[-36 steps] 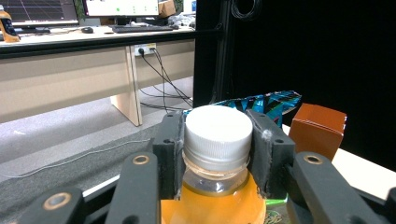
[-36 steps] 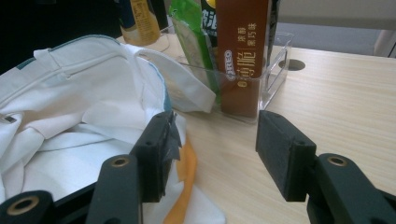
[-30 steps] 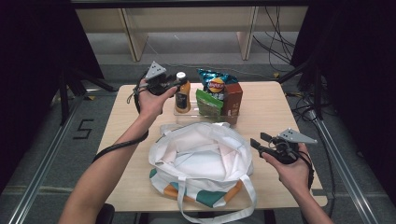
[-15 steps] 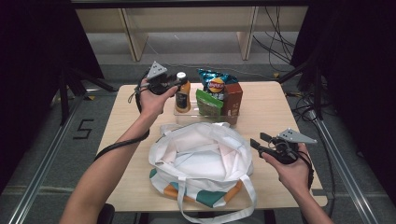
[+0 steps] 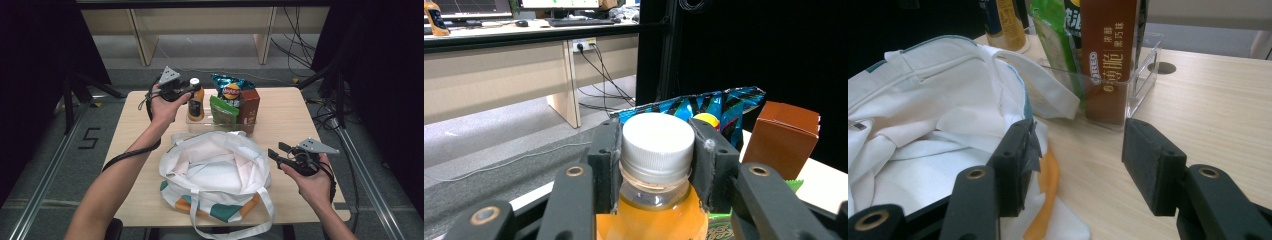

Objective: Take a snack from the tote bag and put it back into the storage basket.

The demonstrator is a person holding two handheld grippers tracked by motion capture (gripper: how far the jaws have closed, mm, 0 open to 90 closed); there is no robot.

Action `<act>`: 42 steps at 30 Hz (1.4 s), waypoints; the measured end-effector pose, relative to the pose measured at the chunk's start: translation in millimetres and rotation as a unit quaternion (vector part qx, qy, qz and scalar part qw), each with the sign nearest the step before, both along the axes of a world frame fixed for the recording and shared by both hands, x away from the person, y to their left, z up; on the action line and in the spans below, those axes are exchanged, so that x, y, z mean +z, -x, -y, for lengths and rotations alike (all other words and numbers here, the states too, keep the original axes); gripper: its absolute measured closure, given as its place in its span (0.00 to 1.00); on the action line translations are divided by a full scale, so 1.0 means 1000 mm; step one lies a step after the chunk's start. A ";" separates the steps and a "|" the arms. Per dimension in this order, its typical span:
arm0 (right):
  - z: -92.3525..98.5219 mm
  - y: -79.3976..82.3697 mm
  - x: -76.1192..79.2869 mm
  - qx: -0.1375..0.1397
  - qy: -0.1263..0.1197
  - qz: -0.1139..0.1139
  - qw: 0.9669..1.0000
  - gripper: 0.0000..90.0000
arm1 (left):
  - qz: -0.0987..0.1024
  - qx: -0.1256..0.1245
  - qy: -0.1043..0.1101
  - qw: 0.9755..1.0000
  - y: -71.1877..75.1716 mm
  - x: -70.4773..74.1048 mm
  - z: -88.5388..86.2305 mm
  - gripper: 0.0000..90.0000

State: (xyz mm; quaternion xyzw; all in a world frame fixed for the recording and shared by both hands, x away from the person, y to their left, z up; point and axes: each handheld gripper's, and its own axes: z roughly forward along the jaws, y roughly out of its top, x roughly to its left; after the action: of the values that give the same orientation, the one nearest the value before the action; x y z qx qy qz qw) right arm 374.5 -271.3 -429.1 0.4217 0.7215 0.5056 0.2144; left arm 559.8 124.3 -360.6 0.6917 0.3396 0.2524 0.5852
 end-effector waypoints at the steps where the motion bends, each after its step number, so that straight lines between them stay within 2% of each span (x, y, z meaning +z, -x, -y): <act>1: 0.000 0.000 0.000 0.000 0.000 0.000 1.000 0.53 | 0.000 0.000 0.000 1.000 0.000 0.000 0.000 0.65; 29: -0.001 -0.001 -0.001 -0.002 0.001 0.005 1.000 0.53 | -0.012 0.004 -0.006 1.000 -0.003 -0.013 0.000 0.65; 31: -0.002 -0.001 -0.002 0.003 -0.010 0.001 1.000 0.53 | -0.013 0.004 -0.006 1.000 -0.004 -0.015 0.001 0.65; 42: -0.002 -0.001 -0.002 0.005 -0.010 0.000 1.000 0.53 | -0.021 0.007 -0.008 1.000 -0.005 -0.021 0.000 0.65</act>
State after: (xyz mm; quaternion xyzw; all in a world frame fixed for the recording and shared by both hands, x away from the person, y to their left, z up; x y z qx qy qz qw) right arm 375.5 -269.1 -431.4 0.4202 0.7187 0.5140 0.2069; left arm 564.8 123.8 -382.1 0.6993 0.3547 0.2441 0.5706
